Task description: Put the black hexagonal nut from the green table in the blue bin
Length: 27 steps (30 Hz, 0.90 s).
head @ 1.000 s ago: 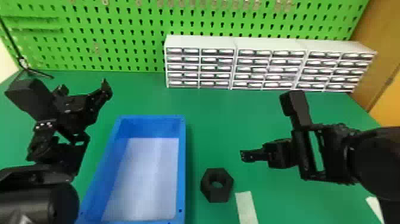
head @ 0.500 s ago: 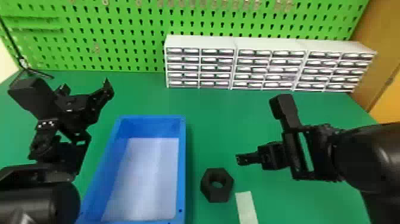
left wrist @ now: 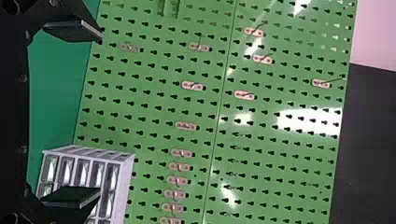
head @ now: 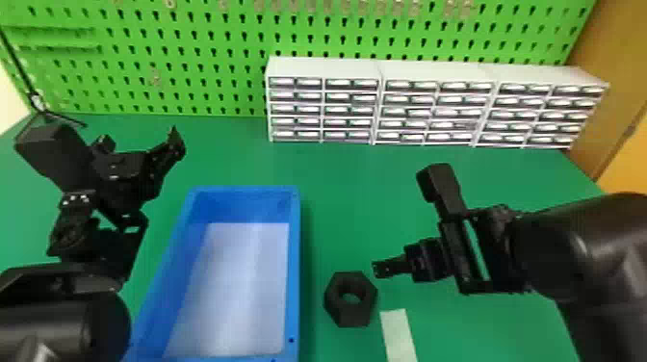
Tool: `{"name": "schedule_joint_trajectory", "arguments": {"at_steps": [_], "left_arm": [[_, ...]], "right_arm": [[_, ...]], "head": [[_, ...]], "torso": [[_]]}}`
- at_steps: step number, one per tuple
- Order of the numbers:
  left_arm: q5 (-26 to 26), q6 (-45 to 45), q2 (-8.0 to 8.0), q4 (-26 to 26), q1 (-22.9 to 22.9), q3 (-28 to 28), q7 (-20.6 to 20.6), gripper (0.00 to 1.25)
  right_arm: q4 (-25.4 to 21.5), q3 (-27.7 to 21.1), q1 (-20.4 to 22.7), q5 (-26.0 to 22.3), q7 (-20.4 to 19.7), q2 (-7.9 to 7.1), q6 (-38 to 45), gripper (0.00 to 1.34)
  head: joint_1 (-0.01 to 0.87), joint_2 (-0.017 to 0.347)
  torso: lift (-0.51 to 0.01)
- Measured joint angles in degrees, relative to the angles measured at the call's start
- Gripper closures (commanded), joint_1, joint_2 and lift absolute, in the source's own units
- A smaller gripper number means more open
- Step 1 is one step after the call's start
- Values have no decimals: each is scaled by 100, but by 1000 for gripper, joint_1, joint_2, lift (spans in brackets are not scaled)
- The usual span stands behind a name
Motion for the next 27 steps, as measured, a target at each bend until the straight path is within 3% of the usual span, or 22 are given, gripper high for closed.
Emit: {"name": "schedule_joint_trajectory", "arguments": {"at_steps": [27], "left_arm": [[-5,0,0,9,-4,-18,0,117]], "right_arm": [[780,641,-414,-18,6,14,0,432]], "head": [[692,8]], "torso": [[-97]]}}
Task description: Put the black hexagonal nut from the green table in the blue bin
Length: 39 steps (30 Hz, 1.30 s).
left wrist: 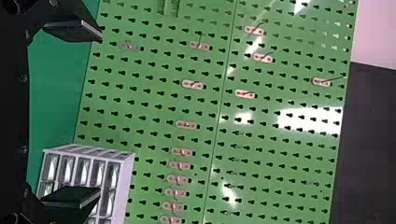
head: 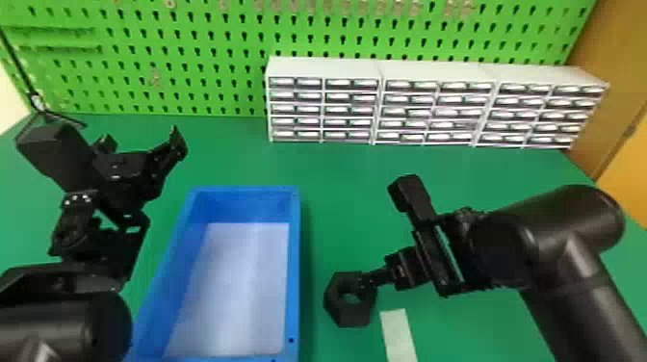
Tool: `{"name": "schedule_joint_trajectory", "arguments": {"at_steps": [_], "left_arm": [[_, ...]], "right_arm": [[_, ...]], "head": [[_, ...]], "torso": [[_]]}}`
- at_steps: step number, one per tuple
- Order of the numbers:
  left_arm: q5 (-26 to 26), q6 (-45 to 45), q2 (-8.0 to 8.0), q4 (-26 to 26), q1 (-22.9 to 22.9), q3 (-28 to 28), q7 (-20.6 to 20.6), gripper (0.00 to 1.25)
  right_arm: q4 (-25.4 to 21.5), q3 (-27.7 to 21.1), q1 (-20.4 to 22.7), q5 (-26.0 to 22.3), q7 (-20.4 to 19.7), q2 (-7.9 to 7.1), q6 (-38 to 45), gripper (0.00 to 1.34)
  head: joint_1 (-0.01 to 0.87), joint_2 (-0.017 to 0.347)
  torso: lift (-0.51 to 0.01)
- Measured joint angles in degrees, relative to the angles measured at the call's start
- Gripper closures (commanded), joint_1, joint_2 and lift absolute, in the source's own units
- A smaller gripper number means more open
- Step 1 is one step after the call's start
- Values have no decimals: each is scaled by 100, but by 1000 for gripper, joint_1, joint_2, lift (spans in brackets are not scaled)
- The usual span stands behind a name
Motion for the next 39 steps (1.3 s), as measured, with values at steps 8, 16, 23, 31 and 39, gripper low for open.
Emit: {"name": "schedule_joint_trajectory", "arguments": {"at_steps": [8,16,23,31,39], "left_arm": [[0,0,0,0,-5,0,0,117],[0,0,0,0,-5,2,0,117],[2,0,0,0,3,4,0,117],[9,0,0,2,4,4,0,117],[17,0,0,9,12,0,0,117]], "right_arm": [[113,69,-39,0,0,0,0,432],[228,126,-57,1,0,-7,0,432],[304,167,-57,21,0,-9,6,432],[363,223,-65,67,0,-9,-22,432],[408,278,-90,114,0,-9,-41,432]], "head": [[692,8],[692,8],[692,8],[692,8],[692,8]], "torso": [[-97],[-97],[-97],[-97],[-97]]}}
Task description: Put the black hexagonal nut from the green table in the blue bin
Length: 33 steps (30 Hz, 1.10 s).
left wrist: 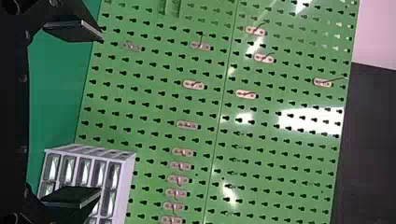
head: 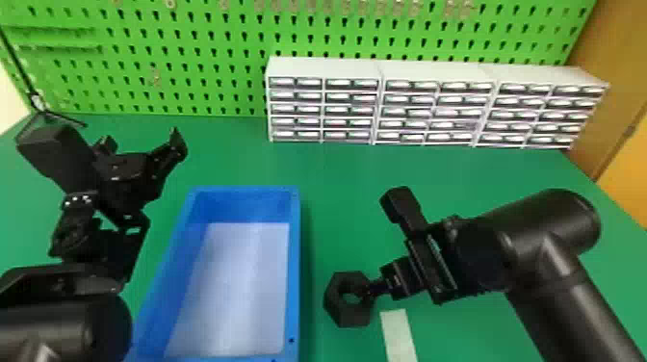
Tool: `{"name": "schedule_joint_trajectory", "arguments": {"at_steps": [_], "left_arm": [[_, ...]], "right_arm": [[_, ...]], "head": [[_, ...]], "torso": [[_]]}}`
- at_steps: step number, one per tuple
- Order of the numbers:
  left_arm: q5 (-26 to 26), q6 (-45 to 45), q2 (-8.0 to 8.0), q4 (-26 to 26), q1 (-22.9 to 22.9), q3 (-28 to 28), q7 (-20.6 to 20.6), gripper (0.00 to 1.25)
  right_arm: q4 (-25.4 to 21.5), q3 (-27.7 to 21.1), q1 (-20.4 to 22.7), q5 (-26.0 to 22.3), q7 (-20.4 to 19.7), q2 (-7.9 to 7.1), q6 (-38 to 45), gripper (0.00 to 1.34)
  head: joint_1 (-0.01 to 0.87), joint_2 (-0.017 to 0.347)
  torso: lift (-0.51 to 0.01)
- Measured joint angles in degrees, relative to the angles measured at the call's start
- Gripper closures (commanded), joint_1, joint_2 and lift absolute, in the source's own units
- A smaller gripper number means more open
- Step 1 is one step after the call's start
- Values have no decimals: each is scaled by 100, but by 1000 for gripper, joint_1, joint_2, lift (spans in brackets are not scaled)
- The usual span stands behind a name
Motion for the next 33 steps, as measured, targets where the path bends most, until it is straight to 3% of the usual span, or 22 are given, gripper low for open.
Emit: {"name": "schedule_joint_trajectory", "arguments": {"at_steps": [33], "left_arm": [[19,0,0,0,10,0,0,117]], "right_arm": [[112,219,-106,13,53,-42,-64,435]], "head": [[692,8]], "torso": [[-97]]}}
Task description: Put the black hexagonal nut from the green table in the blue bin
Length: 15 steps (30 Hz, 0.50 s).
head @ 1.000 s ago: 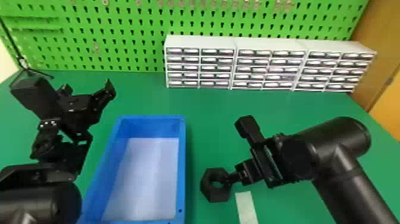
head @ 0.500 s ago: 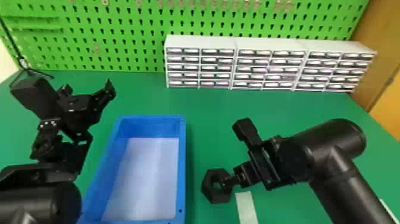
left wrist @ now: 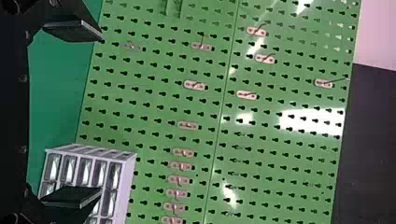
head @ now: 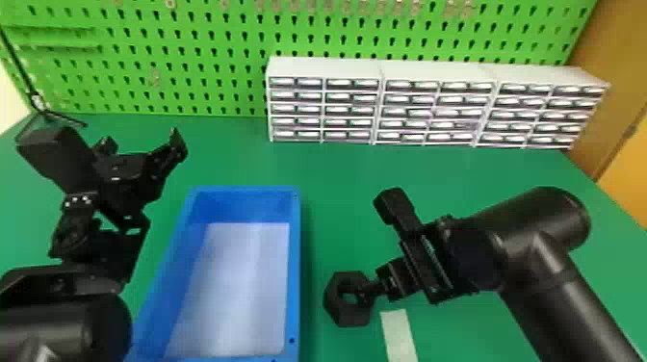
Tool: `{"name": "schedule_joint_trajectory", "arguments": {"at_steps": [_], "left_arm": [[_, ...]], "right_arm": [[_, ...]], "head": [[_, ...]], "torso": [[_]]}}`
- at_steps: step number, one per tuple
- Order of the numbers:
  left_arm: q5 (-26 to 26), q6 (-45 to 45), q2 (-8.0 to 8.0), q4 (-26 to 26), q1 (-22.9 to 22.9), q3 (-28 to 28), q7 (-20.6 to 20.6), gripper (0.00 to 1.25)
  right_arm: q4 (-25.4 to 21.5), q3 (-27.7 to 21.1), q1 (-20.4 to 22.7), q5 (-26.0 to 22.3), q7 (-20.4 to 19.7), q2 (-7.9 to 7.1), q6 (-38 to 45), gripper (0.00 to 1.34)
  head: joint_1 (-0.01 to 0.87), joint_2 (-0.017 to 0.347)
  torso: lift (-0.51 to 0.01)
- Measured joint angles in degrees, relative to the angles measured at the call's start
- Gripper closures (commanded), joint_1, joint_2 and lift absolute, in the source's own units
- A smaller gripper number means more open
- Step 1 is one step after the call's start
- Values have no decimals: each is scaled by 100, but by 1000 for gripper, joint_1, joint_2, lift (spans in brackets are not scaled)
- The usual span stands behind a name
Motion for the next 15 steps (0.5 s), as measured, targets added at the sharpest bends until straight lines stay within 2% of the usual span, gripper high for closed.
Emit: {"name": "schedule_joint_trajectory", "arguments": {"at_steps": [15], "left_arm": [[6,0,0,0,3,8,0,117]], "right_arm": [[-50,24,-57,-5,14,-1,13,438]], "head": [[692,8]], "torso": [[-97]]}}
